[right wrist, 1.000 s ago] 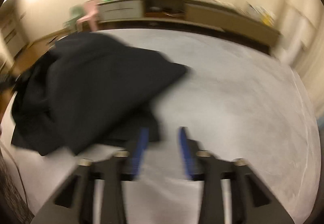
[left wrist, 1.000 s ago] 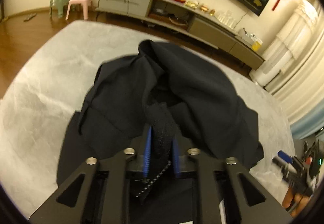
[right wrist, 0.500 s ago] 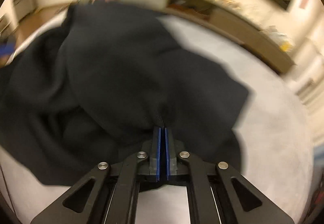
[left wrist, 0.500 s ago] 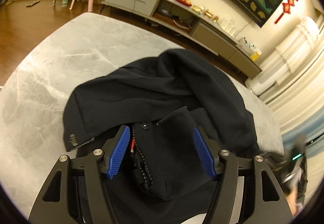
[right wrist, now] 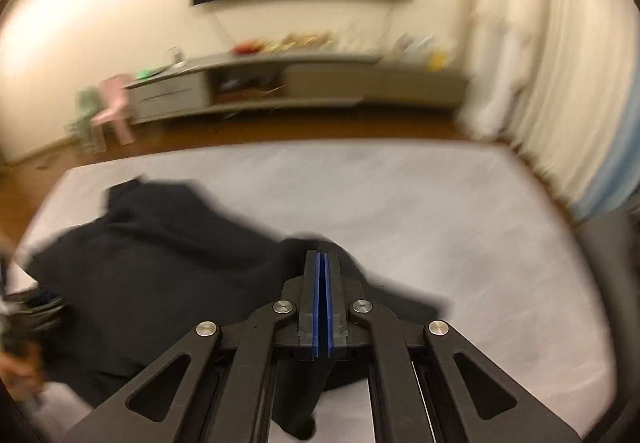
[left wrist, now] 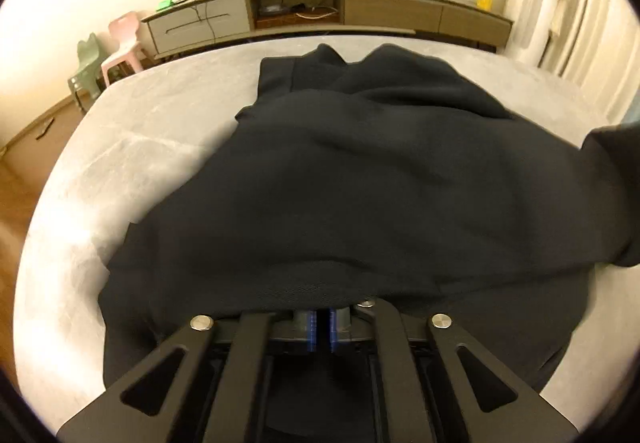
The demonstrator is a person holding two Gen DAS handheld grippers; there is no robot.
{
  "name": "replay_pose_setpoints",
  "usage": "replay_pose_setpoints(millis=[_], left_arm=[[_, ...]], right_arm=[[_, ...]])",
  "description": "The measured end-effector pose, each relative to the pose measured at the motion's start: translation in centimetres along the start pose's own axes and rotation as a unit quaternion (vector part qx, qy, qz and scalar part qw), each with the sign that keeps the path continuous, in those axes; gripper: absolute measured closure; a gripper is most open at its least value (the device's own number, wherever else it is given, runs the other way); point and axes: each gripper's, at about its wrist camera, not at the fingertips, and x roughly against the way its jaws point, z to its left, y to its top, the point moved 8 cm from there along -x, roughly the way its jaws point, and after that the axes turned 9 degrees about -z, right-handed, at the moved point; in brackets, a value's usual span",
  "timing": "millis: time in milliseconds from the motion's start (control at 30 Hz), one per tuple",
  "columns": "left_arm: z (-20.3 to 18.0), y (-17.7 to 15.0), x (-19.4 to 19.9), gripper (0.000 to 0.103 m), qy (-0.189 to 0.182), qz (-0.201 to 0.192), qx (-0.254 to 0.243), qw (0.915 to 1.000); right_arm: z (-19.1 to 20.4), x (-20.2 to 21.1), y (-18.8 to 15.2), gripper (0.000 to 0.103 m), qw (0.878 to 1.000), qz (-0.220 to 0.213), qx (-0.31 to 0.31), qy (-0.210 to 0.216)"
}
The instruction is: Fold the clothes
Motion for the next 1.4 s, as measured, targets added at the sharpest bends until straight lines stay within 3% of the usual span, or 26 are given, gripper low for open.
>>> replay_pose_setpoints(millis=[33, 100, 133, 200, 267, 300, 367, 400, 467, 500, 533, 567, 600, 700, 800, 900, 967, 1033, 1100, 1167, 1300, 1400], left_arm=[[1.0, 1.1, 1.1, 0.099, -0.002, -0.021, 0.016, 0.9996], [4.6, 4.9, 7.0, 0.100, -0.011, -0.107, 0.062, 0.9922], [6.6, 6.5, 10.3, 0.100, -0.018, -0.151, 0.086, 0.9846], [11.2, 8.9, 16.7, 0.100, -0.026, -0.227, 0.129, 0.9651], [14.6, 8.7, 18.0, 0.100, -0.053, -0.226, 0.157, 0.9599], [16.3, 7.7, 16.5, 0.100, -0.055, -0.195, 0.163, 0.9655], [18.5, 5.6, 13.0, 0.100, -0.017, -0.138, 0.181, 0.9737], [19.3, 4.3, 10.7, 0.100, 0.000, -0.099, 0.190, 0.9768], [18.5, 3.9, 9.5, 0.100, 0.000, -0.083, 0.191, 0.9780], [18.1, 3.6, 8.9, 0.100, 0.000, -0.075, 0.192, 0.9785], [17.7, 3.4, 8.4, 0.100, 0.000, -0.067, 0.192, 0.9790], [17.0, 4.1, 9.1, 0.100, -0.001, -0.084, 0.180, 0.9801], [16.3, 5.0, 9.9, 0.100, -0.002, -0.105, 0.167, 0.9803], [15.9, 6.0, 10.5, 0.100, -0.010, -0.129, 0.167, 0.9775], [16.4, 6.0, 10.7, 0.100, -0.009, -0.139, 0.174, 0.9748], [17.9, 5.7, 10.5, 0.100, -0.014, -0.140, 0.200, 0.9697], [18.5, 5.7, 11.0, 0.100, -0.021, -0.148, 0.212, 0.9656], [18.7, 6.3, 12.0, 0.100, -0.029, -0.167, 0.217, 0.9614], [18.9, 6.8, 12.9, 0.100, -0.037, -0.186, 0.221, 0.9567], [19.2, 7.3, 13.9, 0.100, -0.045, -0.204, 0.225, 0.9516], [22.3, 8.8, 15.9, 0.101, -0.024, -0.244, 0.259, 0.9345], [24.3, 8.3, 14.9, 0.101, -0.013, -0.228, 0.288, 0.9300]], right_arm=[[-1.3, 0.8, 0.8, 0.101, 1.000, -0.017, -0.015, -0.006], [-5.8, 3.5, 4.1, 0.103, 0.994, -0.079, -0.062, -0.035], [-8.7, 5.4, 6.3, 0.103, 0.987, -0.119, -0.083, -0.072], [-15.1, 10.4, 8.8, 0.103, 0.961, -0.191, -0.110, -0.169], [-19.9, 12.8, 8.5, 0.103, 0.944, -0.203, -0.149, -0.214], [-22.2, 12.6, 7.4, 0.103, 0.942, -0.184, -0.170, -0.221], [-24.0, 10.4, 4.4, 0.102, 0.948, -0.126, -0.199, -0.214], [-23.7, 8.9, 3.1, 0.099, 0.954, -0.096, -0.205, -0.198], [-20.9, 5.7, 1.3, 0.097, 0.969, -0.045, -0.197, -0.143], [-18.0, 4.3, 0.6, 0.090, 0.978, -0.025, -0.176, -0.109], [-14.0, 3.0, -0.2, 0.080, 0.987, -0.008, -0.146, -0.070], [-10.1, 1.8, -1.0, 0.054, 0.993, 0.009, -0.115, -0.030], [-6.1, 0.6, -1.9, 0.041, 0.996, 0.026, -0.084, 0.010], [3.2, -1.3, -5.5, 0.039, 0.993, 0.065, 0.024, 0.099], [10.1, -3.1, -10.4, 0.038, 0.970, 0.100, 0.165, 0.145], [13.0, -4.5, -13.7, 0.038, 0.953, 0.119, 0.255, 0.113], [11.9, -5.9, -14.4, 0.038, 0.951, 0.141, 0.260, 0.090], [10.4, -7.0, -13.7, 0.042, 0.958, 0.155, 0.223, 0.096], [9.1, -7.4, -12.8, 0.090, 0.963, 0.156, 0.204, 0.086], [7.9, -7.2, -11.9, 0.094, 0.967, 0.149, 0.198, 0.064], [5.3, -4.7, -8.7, 0.096, 0.981, 0.087, 0.173, 0.012], [4.8, -3.1, -6.6, 0.096, 0.987, 0.054, 0.153, 0.001]])
